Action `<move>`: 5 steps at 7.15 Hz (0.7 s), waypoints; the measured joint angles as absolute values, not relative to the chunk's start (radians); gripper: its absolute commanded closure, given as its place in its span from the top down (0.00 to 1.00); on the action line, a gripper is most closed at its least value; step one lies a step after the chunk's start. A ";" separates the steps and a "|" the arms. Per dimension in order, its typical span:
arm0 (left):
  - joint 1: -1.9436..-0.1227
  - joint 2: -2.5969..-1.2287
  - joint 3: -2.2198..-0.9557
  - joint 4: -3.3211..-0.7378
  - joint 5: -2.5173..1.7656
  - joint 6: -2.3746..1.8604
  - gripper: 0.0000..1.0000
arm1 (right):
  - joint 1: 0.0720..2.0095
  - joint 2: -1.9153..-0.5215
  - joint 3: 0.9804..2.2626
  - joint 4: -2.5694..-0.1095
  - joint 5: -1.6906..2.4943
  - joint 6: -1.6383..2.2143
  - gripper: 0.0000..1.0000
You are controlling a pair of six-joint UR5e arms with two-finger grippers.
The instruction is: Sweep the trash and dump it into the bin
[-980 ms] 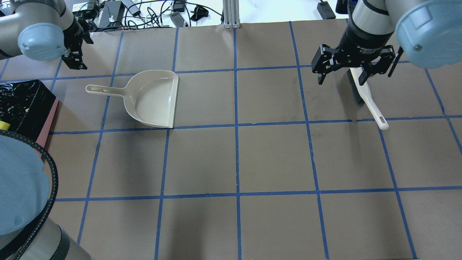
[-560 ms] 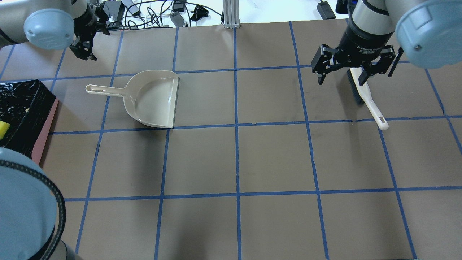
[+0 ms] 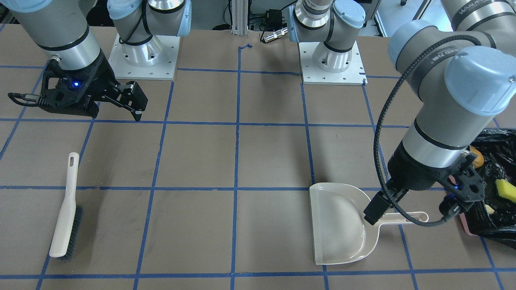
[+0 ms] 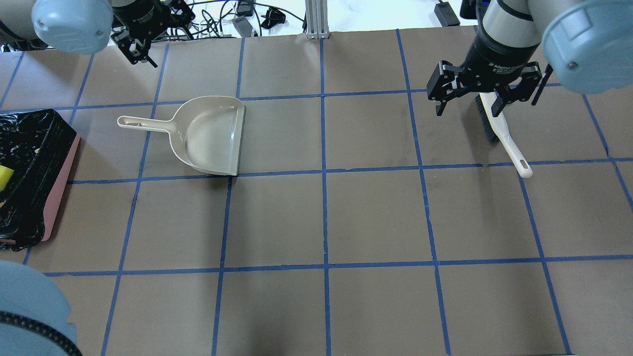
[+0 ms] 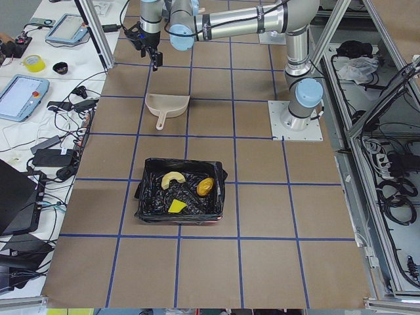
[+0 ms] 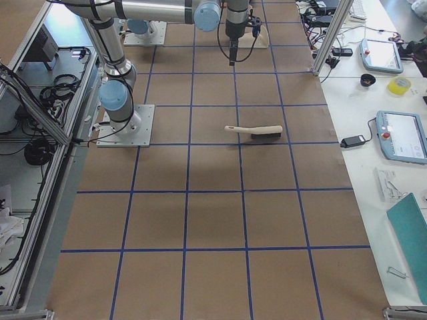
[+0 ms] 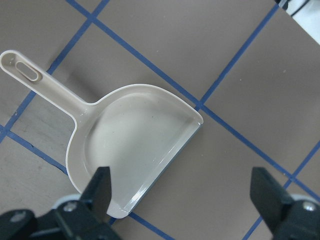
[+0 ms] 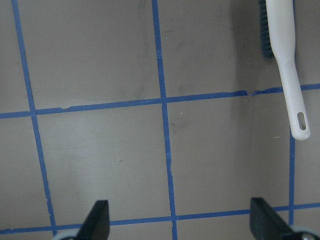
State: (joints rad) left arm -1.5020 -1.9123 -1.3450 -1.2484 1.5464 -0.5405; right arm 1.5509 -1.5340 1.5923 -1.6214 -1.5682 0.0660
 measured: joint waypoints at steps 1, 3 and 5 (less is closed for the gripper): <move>-1.513 -1.893 -1.359 -1.268 1.540 -0.447 1.00 | 1.551 -1.534 1.592 -1.621 -1.568 0.066 1.00; -1.545 -1.851 -1.380 -1.309 1.550 -0.268 1.00 | 1.551 -1.534 1.592 -1.621 -1.568 0.066 1.00; -1.574 -1.816 -1.388 -1.371 1.588 -0.120 1.00 | 1.551 -1.534 1.592 -1.622 -1.568 0.066 1.00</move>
